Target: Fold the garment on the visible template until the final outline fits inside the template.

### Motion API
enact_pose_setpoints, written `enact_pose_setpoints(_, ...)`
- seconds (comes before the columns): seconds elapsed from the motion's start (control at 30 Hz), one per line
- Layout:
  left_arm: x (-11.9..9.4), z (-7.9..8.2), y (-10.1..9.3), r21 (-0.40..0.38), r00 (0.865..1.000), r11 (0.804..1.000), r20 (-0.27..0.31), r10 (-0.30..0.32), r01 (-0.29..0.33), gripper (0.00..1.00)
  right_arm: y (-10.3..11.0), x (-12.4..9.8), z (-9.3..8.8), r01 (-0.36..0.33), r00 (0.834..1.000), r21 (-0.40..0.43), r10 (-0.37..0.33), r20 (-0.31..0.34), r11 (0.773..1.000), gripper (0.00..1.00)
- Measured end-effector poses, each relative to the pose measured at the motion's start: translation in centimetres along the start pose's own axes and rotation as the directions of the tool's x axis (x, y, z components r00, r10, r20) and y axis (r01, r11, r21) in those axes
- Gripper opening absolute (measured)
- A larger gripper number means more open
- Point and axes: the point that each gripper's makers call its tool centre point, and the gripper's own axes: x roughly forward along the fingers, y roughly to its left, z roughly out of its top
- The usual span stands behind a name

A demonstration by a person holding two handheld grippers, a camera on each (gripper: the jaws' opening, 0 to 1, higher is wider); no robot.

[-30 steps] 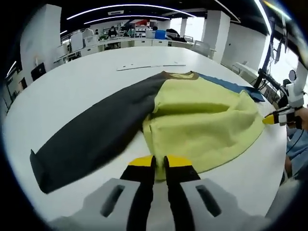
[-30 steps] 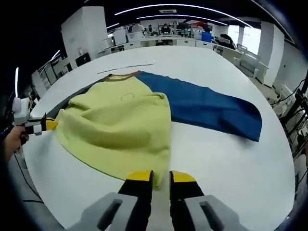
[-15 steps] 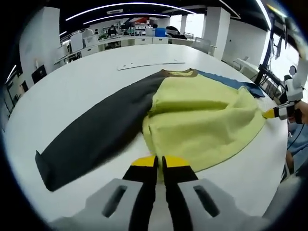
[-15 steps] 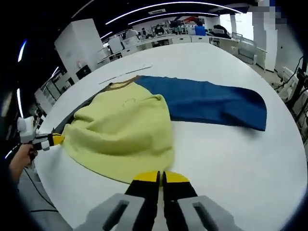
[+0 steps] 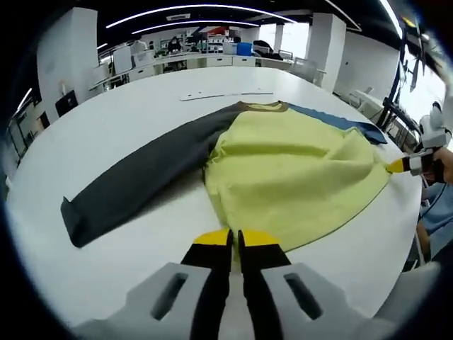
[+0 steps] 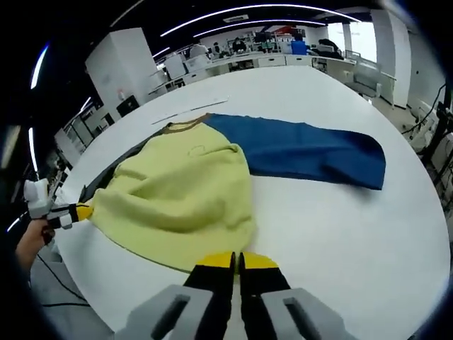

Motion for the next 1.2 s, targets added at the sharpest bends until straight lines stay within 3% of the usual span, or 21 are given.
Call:
enact_pose_setpoints(0.6, -3.9, -2.2, -1.9, -0.057, 0.999, 0.998, -0.037, -0.037, 0.034, 0.01, 0.2, -2.3, -2.2, -0.032, 0.999, -0.037, 0.03, -0.038, 0.999, 0.0)
enact_pose_setpoints(1.03, -6.1, -7.1, -2.6, -0.108, 0.989, 0.994, -0.145, -0.016, 0.0, 0.0, 1.0, -4.6, -6.2, -0.03, 0.997, -0.065, 0.025, -0.079, 0.997, 0.0)
enact_pose_setpoints(1.2, -6.7, -8.3, -2.8, -0.135, 0.988, 0.991, -0.156, -0.016, -0.006, 0.0, 0.9, -5.0, -7.5, -0.025, 0.995, -0.072, 0.018, -0.096, 0.997, 0.0)
